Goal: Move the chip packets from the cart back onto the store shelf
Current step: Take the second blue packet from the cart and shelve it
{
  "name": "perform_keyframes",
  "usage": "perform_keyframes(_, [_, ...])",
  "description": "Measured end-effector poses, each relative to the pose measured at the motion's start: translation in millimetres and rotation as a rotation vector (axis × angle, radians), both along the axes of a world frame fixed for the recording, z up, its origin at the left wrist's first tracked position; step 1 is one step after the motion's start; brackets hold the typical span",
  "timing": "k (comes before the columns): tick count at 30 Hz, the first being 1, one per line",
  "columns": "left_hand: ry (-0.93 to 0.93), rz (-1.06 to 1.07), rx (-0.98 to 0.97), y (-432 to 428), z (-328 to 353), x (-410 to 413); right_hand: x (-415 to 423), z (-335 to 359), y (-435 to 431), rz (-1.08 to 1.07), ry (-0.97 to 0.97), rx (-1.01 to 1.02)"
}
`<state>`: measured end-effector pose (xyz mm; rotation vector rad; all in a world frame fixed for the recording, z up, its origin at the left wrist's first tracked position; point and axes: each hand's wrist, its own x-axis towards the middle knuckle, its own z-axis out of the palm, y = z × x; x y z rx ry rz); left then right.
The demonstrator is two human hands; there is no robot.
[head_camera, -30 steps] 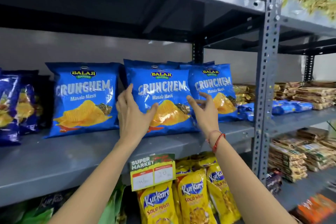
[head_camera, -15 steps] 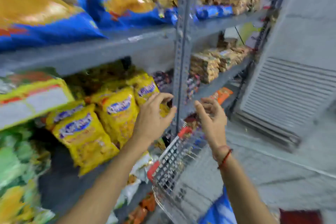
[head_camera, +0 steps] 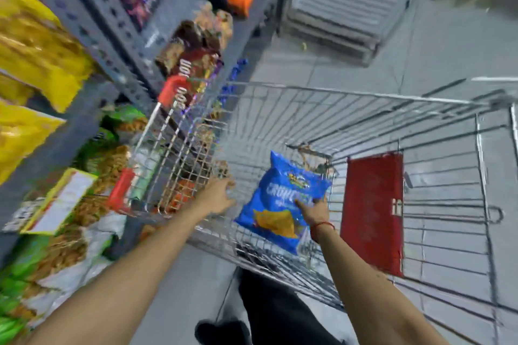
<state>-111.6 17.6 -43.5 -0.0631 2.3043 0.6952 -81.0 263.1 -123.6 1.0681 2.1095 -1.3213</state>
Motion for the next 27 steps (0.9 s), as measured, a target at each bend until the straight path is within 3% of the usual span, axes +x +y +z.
perform_keyframes(5, [-0.167, -0.052, -0.027, 21.9, -70.7, -12.9, 13.4, -56.0, 16.2, -0.111, -0.149, -0.048])
perform_keyframes(11, [-0.223, 0.025, -0.009, 59.5, -129.6, -15.4, -8.2, -87.3, 15.9, -0.139, -0.097, -0.204])
perform_keyframes(16, [-0.343, 0.287, 0.199, 69.0, -148.6, -11.7, -19.3, -88.7, 16.8, -0.161, -0.016, -0.282])
perform_keyframes(20, [-0.393, 0.370, 0.369, 50.4, -189.5, -3.0, -22.5, -73.0, 16.5, -0.151, 0.030, -0.309])
perform_keyframes(27, [-0.324, 0.322, 0.421, 48.2, -61.4, -29.8, -42.1, 2.1, 5.5, -0.112, 0.183, -0.404])
